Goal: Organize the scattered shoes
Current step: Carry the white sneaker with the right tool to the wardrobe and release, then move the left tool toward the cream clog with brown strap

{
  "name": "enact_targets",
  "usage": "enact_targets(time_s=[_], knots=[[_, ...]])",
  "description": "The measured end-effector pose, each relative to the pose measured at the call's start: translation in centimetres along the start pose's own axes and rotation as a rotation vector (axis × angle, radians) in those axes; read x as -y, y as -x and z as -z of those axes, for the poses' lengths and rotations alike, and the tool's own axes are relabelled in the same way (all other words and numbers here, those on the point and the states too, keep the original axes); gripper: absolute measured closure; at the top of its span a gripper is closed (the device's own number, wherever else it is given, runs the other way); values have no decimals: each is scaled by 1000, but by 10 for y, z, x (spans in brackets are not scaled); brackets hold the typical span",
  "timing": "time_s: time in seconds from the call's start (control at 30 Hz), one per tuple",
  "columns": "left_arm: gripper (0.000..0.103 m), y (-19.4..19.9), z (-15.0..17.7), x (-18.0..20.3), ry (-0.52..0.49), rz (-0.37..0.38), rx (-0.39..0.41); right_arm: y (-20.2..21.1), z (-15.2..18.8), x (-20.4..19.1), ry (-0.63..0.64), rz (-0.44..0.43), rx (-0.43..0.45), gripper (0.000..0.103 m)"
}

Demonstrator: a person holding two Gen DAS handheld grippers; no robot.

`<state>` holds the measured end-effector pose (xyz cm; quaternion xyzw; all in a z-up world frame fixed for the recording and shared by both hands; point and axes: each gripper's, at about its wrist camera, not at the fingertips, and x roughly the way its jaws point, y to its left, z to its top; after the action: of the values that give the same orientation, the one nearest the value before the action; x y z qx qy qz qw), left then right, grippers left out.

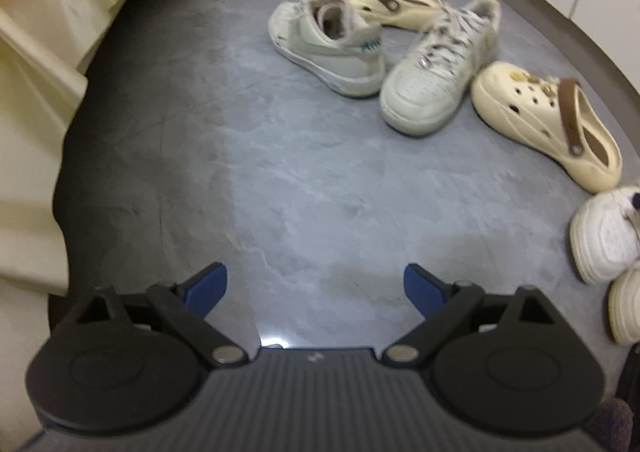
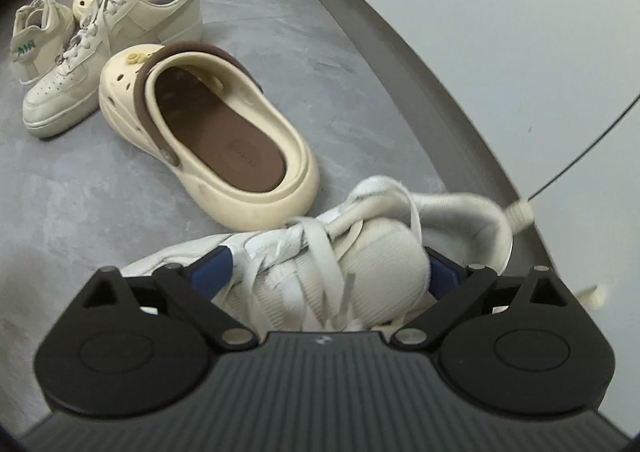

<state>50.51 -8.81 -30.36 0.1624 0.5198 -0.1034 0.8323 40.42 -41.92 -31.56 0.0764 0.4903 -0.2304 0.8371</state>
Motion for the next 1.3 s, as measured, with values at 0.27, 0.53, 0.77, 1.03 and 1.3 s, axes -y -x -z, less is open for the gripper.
enact_targets(time_s=[0.27, 0.53, 0.77, 1.03, 1.3], knots=[[7, 31, -30, -1, 23, 15, -30, 47, -29, 2, -16, -83, 30, 11], [1, 123, -63, 25, -129, 121, 44, 107, -51, 4, -35, -179, 65, 11], [1, 180, -41, 45, -216, 152, 113, 234, -36, 11, -106, -311, 118, 11], [1, 217, -21, 53, -313, 158, 140, 327, -30, 15, -225, -391, 176, 0], [1, 233, -30, 21, -160, 164, 136, 343, -35, -11, -279, -458, 213, 0]])
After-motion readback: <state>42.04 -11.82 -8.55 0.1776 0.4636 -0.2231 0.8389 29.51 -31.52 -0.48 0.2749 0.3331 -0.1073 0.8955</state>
